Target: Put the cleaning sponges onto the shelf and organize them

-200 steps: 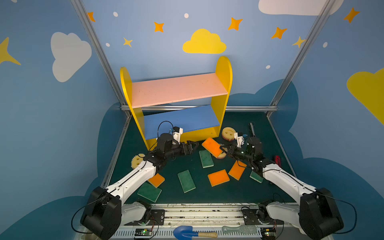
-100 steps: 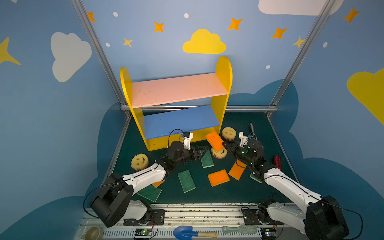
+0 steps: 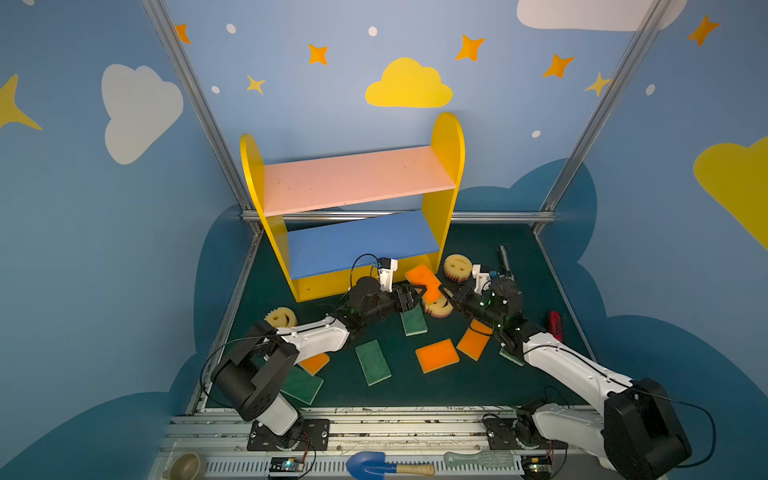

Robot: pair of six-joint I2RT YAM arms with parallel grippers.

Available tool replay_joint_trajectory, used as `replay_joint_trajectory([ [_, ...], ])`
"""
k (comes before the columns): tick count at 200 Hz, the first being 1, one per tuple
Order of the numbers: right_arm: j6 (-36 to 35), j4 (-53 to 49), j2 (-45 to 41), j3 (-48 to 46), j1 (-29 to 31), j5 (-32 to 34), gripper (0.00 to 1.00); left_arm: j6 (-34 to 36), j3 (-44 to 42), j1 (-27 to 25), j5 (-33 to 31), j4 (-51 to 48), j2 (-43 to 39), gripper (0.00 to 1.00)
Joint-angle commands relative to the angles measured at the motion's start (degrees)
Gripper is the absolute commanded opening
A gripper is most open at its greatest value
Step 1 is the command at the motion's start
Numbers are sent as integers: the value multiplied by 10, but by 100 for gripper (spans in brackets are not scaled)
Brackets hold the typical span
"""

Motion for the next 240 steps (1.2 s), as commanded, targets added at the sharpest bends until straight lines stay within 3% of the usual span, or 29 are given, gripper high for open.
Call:
replay_joint_trajectory([
  [1,1,19,-7,-5,4,-10,0,1,23,-1,-5,27,9,57],
  [52,-5,12,2,2,10,-36,4,-6,42,0,2,33,22,30],
  [71,-8,10,7,7,11,-49,8,-10,42,3,-3,28,18,3],
  [91,-20,-8,3,17,11,-56,16,-11,45,5,-3,16,9,3],
  [123,-62,-60,-21,37,8,-69,47,-14,58,15,16,-24,-10,3],
  [142,-93,-102,-37,49,1,-76,56,-34,58,35,47,-40,-21,3],
  [172,-126,-123,-60,49,-19,-84,53,-77,49,76,115,-32,-38,3],
  [201,-159,-115,-72,49,-24,-87,48,-54,55,91,144,-90,-79,3],
  [240,-192,-136,-45,111,-25,-160,59,-29,87,93,194,-147,-109,3],
])
